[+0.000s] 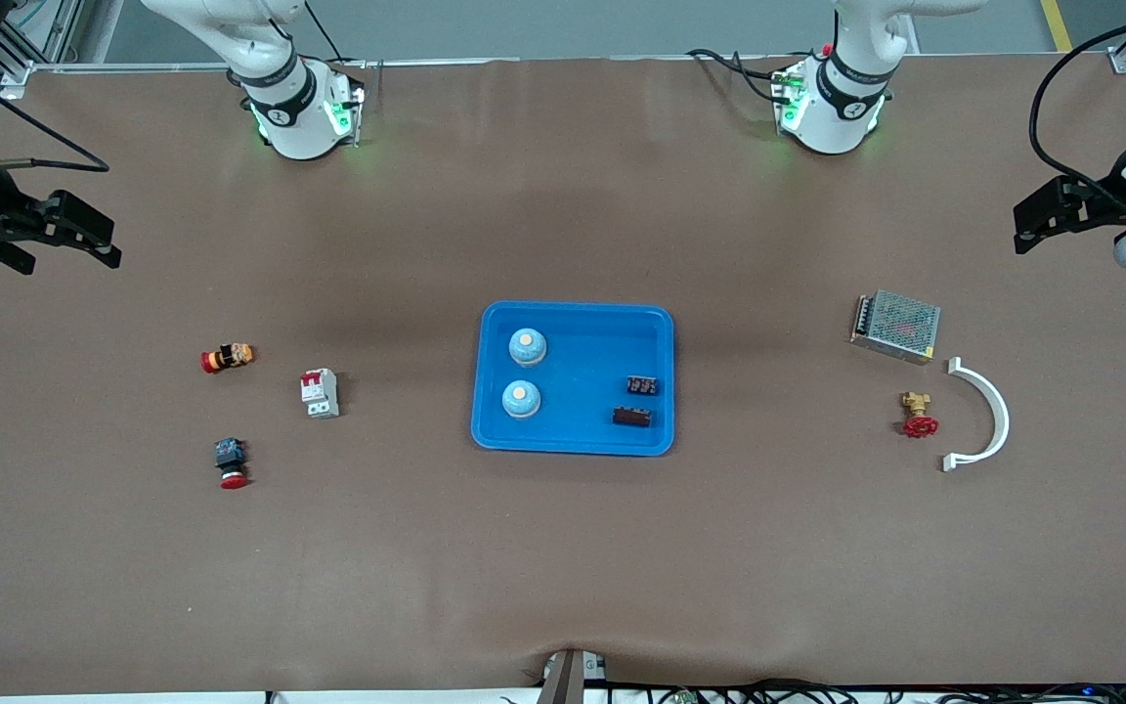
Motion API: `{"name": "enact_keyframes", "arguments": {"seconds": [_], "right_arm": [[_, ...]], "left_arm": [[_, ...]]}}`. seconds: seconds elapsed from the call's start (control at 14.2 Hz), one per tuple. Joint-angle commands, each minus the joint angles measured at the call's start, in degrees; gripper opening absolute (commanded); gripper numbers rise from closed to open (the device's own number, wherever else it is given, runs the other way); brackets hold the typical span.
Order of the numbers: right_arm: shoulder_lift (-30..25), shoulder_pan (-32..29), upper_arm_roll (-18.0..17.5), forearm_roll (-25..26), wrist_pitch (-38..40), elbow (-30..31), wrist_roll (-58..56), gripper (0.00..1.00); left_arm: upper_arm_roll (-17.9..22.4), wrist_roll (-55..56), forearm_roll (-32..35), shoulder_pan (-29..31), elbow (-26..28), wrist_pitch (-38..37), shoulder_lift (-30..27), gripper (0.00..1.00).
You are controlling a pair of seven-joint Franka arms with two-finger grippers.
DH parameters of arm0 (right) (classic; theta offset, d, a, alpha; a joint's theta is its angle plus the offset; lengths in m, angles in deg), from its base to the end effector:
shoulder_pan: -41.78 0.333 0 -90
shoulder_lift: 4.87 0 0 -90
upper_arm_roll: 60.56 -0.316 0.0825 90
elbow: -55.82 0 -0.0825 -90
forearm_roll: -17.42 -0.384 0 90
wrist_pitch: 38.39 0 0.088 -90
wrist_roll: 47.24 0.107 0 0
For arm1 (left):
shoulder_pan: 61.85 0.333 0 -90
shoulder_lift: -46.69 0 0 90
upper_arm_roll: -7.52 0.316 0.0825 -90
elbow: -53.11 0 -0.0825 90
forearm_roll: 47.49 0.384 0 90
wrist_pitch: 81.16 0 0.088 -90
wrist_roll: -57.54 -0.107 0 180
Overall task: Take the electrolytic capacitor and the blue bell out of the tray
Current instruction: 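Move the right gripper toward the bells while the left gripper approaches the tray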
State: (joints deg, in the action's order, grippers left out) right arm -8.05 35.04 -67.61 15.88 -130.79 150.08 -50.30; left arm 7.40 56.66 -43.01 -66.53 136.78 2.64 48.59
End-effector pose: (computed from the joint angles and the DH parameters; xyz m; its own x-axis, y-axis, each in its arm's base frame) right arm 0.5409 0.0076 0.6232 0.9981 0.0576 0.0236 0.0581 -0.9981 -0.0188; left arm 0.5529 -0.0373 0.6487 0.9954 -0.0905 -0.0318 -0.0927 -0.9927 -0.0773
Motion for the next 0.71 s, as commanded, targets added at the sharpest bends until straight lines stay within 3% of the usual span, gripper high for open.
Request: {"name": "enact_keyframes", "arguments": {"seconds": [0.0,0.35,0.64], "right_arm": [[0.89,-0.02,-0.16,-0.04,0.47,-1.45,-0.54,1.0],[0.98,0.5,-0.25,-0.04,0.47,-1.45,-0.02,1.0],[2.3,5.15,-0.25,-0.04,-0.67,-1.45,5.23,1.0]], "left_arm": [[0.21,-0.69,-0.79,0.2,-0.26,0.48,0.12,1.0],[0.21,-0.69,-0.35,0.2,-0.26,0.48,0.2,1.0],[0.12,-0.78,-0.78,0.2,0.09,2.15,0.2,1.0]]}}
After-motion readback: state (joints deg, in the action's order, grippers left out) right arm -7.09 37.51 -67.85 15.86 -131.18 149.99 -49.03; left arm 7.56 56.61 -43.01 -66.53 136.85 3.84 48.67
